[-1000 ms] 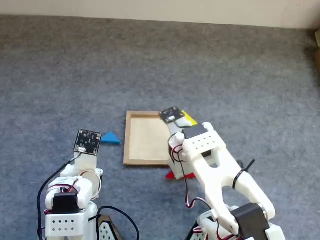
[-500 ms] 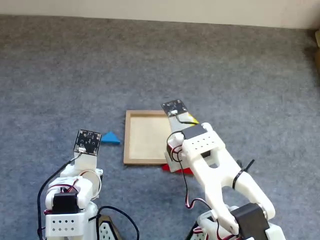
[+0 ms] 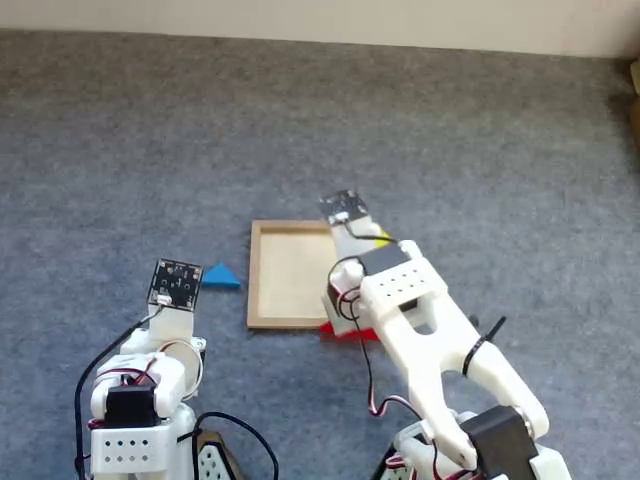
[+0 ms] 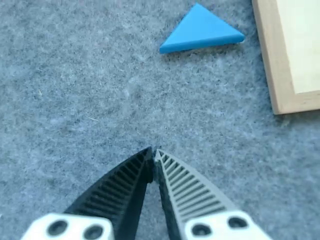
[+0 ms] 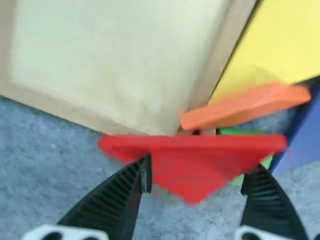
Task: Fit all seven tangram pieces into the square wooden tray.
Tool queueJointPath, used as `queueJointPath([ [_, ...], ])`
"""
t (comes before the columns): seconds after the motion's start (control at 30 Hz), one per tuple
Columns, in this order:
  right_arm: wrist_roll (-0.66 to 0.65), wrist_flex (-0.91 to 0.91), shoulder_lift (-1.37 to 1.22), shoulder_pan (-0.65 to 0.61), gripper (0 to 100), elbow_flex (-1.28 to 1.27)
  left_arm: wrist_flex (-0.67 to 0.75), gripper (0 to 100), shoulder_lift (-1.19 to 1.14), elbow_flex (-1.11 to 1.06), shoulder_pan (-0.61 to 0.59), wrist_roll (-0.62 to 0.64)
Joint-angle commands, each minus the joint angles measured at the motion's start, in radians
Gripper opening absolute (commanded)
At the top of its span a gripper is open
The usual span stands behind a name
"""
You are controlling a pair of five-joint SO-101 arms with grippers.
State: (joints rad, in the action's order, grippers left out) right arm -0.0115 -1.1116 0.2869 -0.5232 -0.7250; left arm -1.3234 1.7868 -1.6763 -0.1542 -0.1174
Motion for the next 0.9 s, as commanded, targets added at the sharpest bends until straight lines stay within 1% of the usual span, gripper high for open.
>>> queueJointPath([
  [0.0, 0.003, 0.012, 0.007, -0.012, 28.5, 0.113, -0.003, 4, 0.028, -0.021, -0.004, 0.009],
  [0.13, 0.003, 0.015, 0.005, -0.021, 28.5, 0.174, -0.003, 4, 0.028, -0.021, -0.004, 0.009],
  [0.3, 0.009, 0.107, 0.013, -0.076, 28.5, 0.183, -0.003, 4, 0.028, -0.021, -0.004, 0.009],
  [0.37, 0.009, 0.039, 0.018, -0.082, 28.0, 0.189, -0.003, 4, 0.028, -0.021, -0.004, 0.009],
  [0.43, 0.009, -0.084, 0.018, -0.079, 24.0, 0.223, -0.003, 4, 0.028, -0.021, -0.004, 0.009],
  [0.5, 0.005, -0.177, 0.016, -0.073, 18.0, 0.277, -0.003, 4, 0.028, -0.021, -0.004, 0.009],
  [0.63, 0.003, -0.288, 0.016, -0.019, 6.3, 0.331, -0.003, 4, 0.028, -0.021, -0.004, 0.009],
  [0.7, 0.003, -0.305, 0.016, 0.012, 2.2, 0.328, -0.003, 4, 0.028, -0.021, -0.004, 0.009],
  [0.77, 0.002, -0.292, 0.007, 0.030, 0.4, 0.292, -0.003, 4, 0.028, -0.021, -0.004, 0.009],
  [0.87, 0.002, -0.191, 0.007, 0.033, 0.5, 0.182, -0.003, 4, 0.028, -0.021, -0.004, 0.009],
])
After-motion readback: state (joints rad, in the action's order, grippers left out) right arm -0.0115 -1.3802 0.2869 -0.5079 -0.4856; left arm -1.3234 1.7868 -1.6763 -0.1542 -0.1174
